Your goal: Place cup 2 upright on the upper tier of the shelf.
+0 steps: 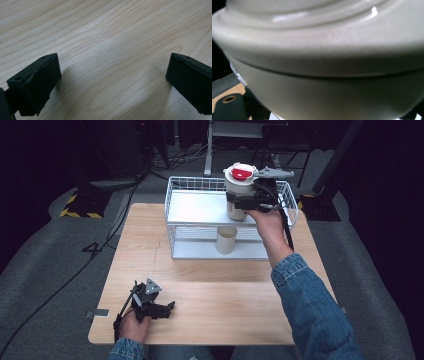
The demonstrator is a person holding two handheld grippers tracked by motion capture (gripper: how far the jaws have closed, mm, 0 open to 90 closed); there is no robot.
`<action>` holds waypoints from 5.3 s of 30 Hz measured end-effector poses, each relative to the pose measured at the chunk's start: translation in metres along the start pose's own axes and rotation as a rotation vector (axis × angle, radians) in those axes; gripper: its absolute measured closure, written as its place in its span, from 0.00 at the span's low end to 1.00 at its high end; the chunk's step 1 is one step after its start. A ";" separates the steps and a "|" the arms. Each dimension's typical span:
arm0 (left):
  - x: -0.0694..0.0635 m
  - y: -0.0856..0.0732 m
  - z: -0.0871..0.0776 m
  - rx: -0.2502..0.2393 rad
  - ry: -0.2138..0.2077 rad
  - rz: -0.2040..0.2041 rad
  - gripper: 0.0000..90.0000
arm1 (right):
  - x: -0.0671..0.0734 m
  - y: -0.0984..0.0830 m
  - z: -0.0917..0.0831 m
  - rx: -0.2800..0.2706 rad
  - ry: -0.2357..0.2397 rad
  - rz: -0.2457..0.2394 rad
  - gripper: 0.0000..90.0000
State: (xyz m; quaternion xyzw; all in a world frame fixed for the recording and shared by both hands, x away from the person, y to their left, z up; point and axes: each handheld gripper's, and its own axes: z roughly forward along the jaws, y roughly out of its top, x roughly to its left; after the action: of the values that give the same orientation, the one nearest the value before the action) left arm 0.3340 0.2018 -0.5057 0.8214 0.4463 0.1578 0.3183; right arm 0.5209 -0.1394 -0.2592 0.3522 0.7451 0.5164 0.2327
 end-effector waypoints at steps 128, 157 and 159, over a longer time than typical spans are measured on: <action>0.006 0.006 0.006 -0.001 0.004 -0.006 0.00 | -0.039 -0.203 -0.192 0.137 0.030 0.019 0.17; 0.006 0.008 0.007 0.001 0.000 -0.003 0.00 | -0.028 -0.292 -0.177 0.298 -0.048 0.009 0.17; 0.006 0.008 0.007 0.000 0.000 -0.003 0.00 | -0.028 -0.295 -0.175 0.316 -0.045 0.010 0.17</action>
State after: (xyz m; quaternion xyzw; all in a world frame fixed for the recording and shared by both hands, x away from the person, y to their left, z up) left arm 0.3458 0.2011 -0.5056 0.8207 0.4476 0.1572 0.3183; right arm 0.3309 -0.3307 -0.4721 0.3997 0.8099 0.3858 0.1882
